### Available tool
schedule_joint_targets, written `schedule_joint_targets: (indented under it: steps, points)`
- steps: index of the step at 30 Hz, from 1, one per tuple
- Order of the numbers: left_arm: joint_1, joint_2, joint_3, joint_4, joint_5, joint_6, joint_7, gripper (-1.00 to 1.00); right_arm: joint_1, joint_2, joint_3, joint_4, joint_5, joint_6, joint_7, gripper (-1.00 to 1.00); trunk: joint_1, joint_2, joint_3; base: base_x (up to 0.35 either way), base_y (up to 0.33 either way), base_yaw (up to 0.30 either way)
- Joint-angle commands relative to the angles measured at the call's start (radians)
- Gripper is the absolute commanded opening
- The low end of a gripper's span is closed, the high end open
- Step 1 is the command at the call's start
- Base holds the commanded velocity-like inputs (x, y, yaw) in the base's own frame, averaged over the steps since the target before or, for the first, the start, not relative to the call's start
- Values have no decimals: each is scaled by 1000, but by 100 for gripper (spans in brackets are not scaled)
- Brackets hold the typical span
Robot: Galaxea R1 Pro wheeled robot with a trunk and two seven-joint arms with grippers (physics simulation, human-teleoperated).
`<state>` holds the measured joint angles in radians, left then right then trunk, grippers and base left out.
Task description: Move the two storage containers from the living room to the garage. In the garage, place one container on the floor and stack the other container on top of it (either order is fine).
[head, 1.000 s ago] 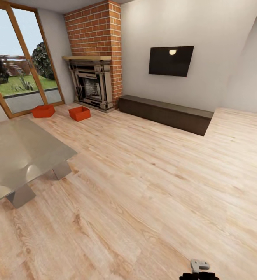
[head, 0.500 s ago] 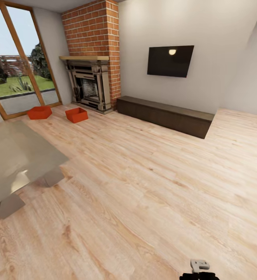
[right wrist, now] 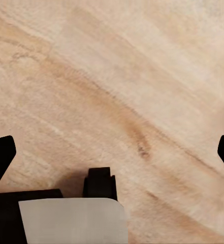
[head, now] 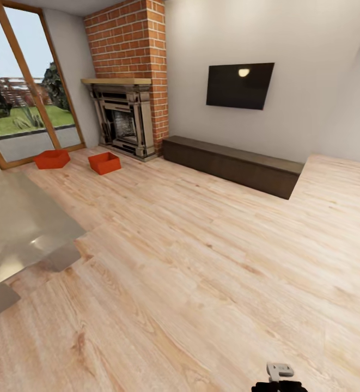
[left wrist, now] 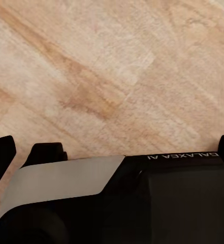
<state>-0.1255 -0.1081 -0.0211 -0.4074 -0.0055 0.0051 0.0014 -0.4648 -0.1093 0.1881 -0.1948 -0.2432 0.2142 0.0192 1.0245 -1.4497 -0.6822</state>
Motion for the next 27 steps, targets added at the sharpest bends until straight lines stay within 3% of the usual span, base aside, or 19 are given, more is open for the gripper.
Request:
schedule_joint_targets:
  steps: [1, 27]
  points:
    - [0, 0, -2, -1, -1, 1, 0, 100, 0, -1, 8, -2, -9, 5, 1, 100, 0, 0, -1, 292, -163, 143]
    - [0, 0, -2, -1, -1, 1, 0, 100, 0, -1, 8, -3, -8, 5, 1, 100, 0, 0, -1, 292, -163, 243]
